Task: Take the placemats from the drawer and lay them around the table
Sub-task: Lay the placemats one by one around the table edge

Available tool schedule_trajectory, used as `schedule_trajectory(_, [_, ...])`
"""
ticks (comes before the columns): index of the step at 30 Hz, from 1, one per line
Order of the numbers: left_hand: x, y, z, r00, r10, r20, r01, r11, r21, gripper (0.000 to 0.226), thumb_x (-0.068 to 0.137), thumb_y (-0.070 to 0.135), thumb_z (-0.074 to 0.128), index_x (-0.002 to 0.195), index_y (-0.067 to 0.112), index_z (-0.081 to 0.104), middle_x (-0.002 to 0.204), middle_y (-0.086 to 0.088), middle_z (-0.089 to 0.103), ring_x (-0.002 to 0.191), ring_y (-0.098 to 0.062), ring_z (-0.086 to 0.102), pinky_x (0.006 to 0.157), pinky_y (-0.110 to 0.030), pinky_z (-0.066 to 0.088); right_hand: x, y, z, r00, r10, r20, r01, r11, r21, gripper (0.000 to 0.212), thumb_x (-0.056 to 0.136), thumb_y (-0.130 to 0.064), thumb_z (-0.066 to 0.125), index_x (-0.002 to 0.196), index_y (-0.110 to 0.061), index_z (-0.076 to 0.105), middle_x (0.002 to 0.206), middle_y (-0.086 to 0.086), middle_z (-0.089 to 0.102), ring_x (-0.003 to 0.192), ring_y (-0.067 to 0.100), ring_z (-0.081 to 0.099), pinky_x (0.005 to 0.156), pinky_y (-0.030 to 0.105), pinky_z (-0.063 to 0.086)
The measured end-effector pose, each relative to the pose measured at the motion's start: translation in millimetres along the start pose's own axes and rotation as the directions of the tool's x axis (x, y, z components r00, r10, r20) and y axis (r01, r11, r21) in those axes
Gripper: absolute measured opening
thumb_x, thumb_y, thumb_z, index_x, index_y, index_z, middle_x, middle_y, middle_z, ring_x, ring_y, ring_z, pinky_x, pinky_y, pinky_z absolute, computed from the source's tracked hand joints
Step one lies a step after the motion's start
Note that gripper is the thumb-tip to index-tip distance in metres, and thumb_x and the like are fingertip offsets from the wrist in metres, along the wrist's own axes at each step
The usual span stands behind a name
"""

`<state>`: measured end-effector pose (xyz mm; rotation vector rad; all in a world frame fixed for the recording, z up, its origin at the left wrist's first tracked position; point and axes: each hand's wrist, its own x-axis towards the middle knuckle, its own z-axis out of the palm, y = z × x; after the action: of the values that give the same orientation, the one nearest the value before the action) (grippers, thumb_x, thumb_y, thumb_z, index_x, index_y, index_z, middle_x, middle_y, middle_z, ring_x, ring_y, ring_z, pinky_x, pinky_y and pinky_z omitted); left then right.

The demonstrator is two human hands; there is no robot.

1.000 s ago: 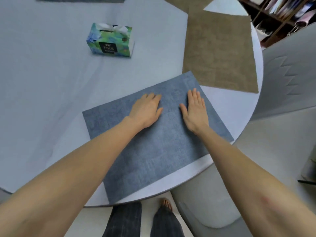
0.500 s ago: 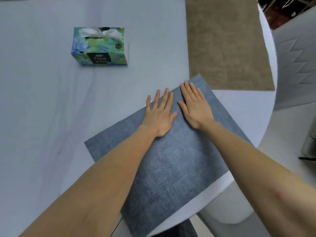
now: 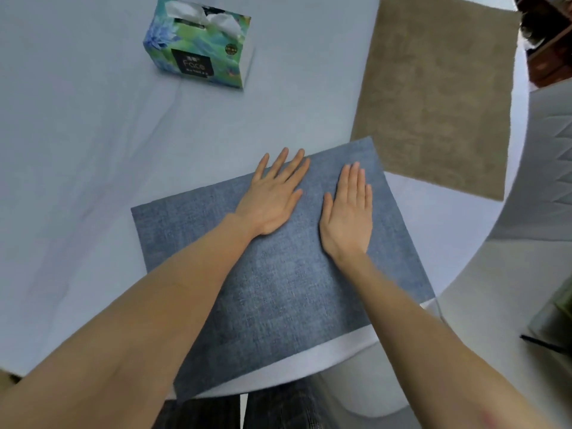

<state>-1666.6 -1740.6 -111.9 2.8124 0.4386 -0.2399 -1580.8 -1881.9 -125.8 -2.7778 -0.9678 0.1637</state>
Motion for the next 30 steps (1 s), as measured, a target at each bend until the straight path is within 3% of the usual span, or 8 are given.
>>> schedule_trajectory(3, [-5.4,0.9,3.8,0.994,0.078,-0.072,-0.078,0.997,0.003,0.053,0.103,0.03,0.023,0.154,0.017,0.018,0.162,0.001,0.013,0.15,-0.02,0.007,0.122,-0.042,0.0,-2.7,3.2,2.6,1.0,-0.011,0.001,0.011,1.0,-0.008,0.058,0.101,-0.032,0.022,0.152,-0.005,0.01,0.16,0.011,0.008,0.148,0.02,0.005,0.122,0.036,0.004])
schedule_trajectory(7, [-6.9,-1.2,4.6,0.992,0.128,-0.022,-0.125,0.987,0.102,0.056,0.102,0.039,0.017,0.154,0.02,0.014,0.162,0.003,0.011,0.15,-0.018,0.007,0.122,-0.043,-0.002,-1.2,3.6,2.0,1.0,-0.012,0.009,0.012,1.0,-0.028,0.058,0.101,-0.032,0.019,0.152,-0.006,0.009,0.16,0.011,0.006,0.149,0.02,0.004,0.122,0.036,0.003])
schedule_trajectory(12, [-46.8,-20.2,9.2,0.992,-0.111,-0.055,0.115,0.99,0.078,0.06,0.103,0.045,0.017,0.155,0.019,0.003,0.163,0.002,0.001,0.15,-0.018,0.0,0.121,-0.044,-0.005,-2.7,2.3,0.3,1.0,-0.013,0.016,0.013,0.999,-0.046,0.059,0.101,-0.033,0.018,0.152,-0.007,0.007,0.161,0.009,0.004,0.149,0.019,0.003,0.121,0.035,0.002])
schedule_trajectory(17, [-99.7,-48.8,12.3,0.935,-0.341,-0.094,0.344,0.939,0.016,0.062,0.103,0.046,0.017,0.155,0.016,0.002,0.163,-0.002,-0.002,0.15,-0.022,-0.004,0.121,-0.044,-0.005,-7.5,-14.2,-6.4,0.996,0.083,0.032,-0.08,0.992,-0.095,0.06,0.101,-0.032,0.02,0.152,-0.005,0.005,0.161,0.012,0.002,0.149,0.022,0.001,0.121,0.039,0.002])
schedule_trajectory(18, [-105.6,-52.4,12.3,0.932,-0.35,-0.098,0.352,0.936,0.006,0.062,0.103,0.045,0.017,0.155,0.015,0.003,0.163,-0.003,-0.001,0.15,-0.023,-0.003,0.122,-0.043,-0.005,-14.1,-27.9,-8.3,0.998,0.056,0.036,-0.054,0.996,-0.072,0.06,0.101,-0.032,0.024,0.151,-0.003,0.007,0.16,0.013,0.003,0.149,0.024,0.002,0.121,0.04,0.002])
schedule_trajectory(22, [-110.7,-56.8,9.4,0.939,-0.322,-0.121,0.321,0.947,-0.032,0.06,0.104,0.04,0.023,0.155,0.01,0.01,0.163,-0.006,0.005,0.15,-0.024,0.001,0.122,-0.041,-0.003,-79.2,-100.5,5.6,0.947,-0.303,0.107,0.289,0.948,0.132,0.059,0.099,-0.031,0.027,0.151,-0.006,0.016,0.16,0.011,0.011,0.148,0.023,0.008,0.121,0.036,0.002])
schedule_trajectory(26, [-137.8,-76.2,12.7,0.94,-0.32,-0.117,0.32,0.947,-0.014,0.063,0.103,0.045,0.022,0.155,0.014,0.008,0.163,-0.005,0.003,0.15,-0.025,0.0,0.121,-0.039,-0.003,-115.0,-115.5,25.9,0.953,-0.281,0.113,0.286,0.958,-0.031,0.059,0.099,-0.038,0.019,0.152,-0.012,0.014,0.16,0.005,0.011,0.148,0.021,0.008,0.121,0.039,0.004])
schedule_trajectory(30, [-185.4,-99.2,21.0,0.879,-0.452,-0.153,0.446,0.892,-0.072,0.068,0.101,0.051,0.022,0.155,0.013,0.006,0.163,-0.008,-0.001,0.15,-0.024,-0.001,0.122,-0.039,-0.003,-115.2,-115.4,27.4,0.957,-0.269,0.105,0.278,0.957,-0.079,0.059,0.099,-0.038,0.018,0.152,-0.013,0.014,0.16,0.005,0.012,0.148,0.021,0.009,0.121,0.039,0.005])
